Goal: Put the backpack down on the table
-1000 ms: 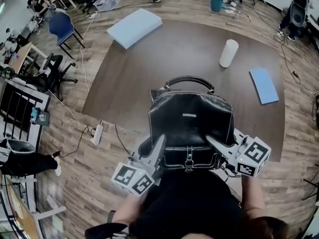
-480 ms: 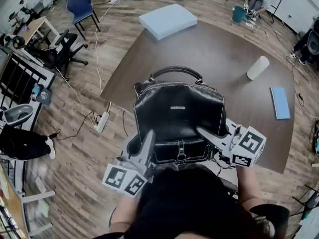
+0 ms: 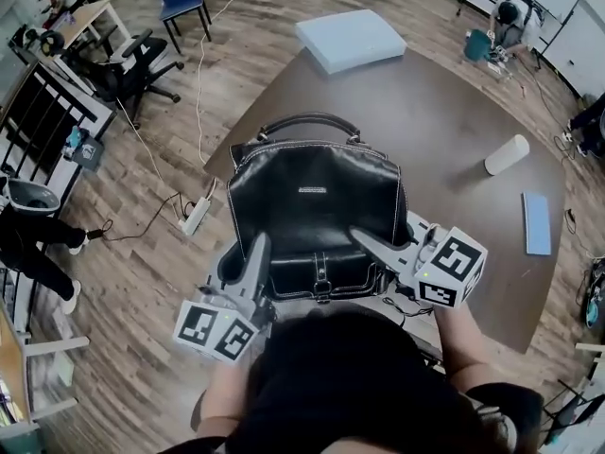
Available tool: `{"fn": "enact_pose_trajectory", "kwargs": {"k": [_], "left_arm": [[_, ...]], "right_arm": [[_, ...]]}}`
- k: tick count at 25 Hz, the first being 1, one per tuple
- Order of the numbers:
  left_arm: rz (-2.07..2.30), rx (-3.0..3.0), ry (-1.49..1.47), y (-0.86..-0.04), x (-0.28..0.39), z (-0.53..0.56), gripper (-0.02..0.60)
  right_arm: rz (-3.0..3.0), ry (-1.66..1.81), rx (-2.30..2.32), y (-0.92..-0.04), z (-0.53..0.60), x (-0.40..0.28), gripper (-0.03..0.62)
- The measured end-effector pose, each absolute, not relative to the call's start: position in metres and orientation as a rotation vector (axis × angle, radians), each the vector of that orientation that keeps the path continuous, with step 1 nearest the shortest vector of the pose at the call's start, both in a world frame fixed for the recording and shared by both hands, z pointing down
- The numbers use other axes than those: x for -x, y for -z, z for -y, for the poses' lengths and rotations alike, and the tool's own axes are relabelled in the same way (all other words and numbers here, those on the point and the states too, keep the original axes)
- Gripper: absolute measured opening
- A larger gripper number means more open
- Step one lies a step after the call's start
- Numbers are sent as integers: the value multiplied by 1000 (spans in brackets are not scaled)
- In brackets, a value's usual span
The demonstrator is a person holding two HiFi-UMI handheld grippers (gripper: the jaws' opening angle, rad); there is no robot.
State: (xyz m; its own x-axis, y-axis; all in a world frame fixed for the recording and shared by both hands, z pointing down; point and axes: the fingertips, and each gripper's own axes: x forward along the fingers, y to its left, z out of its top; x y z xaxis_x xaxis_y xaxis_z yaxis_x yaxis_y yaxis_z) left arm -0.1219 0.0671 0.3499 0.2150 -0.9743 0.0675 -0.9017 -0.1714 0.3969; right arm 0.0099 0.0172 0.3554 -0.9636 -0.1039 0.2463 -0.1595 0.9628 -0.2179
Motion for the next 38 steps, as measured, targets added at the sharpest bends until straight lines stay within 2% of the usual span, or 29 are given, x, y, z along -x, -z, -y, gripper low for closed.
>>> {"fn": "enact_pose_trajectory", "kwargs": {"k": [12,38], "left_arm": [[1884,-2109,272,-337,127,-27,87],[1670,-2225,174,-362,245,162,87]], "right_arm": [[2929,-302,-100,-347,33,-1,61],[2881,-402,-450,-377,197,107,63]]}}
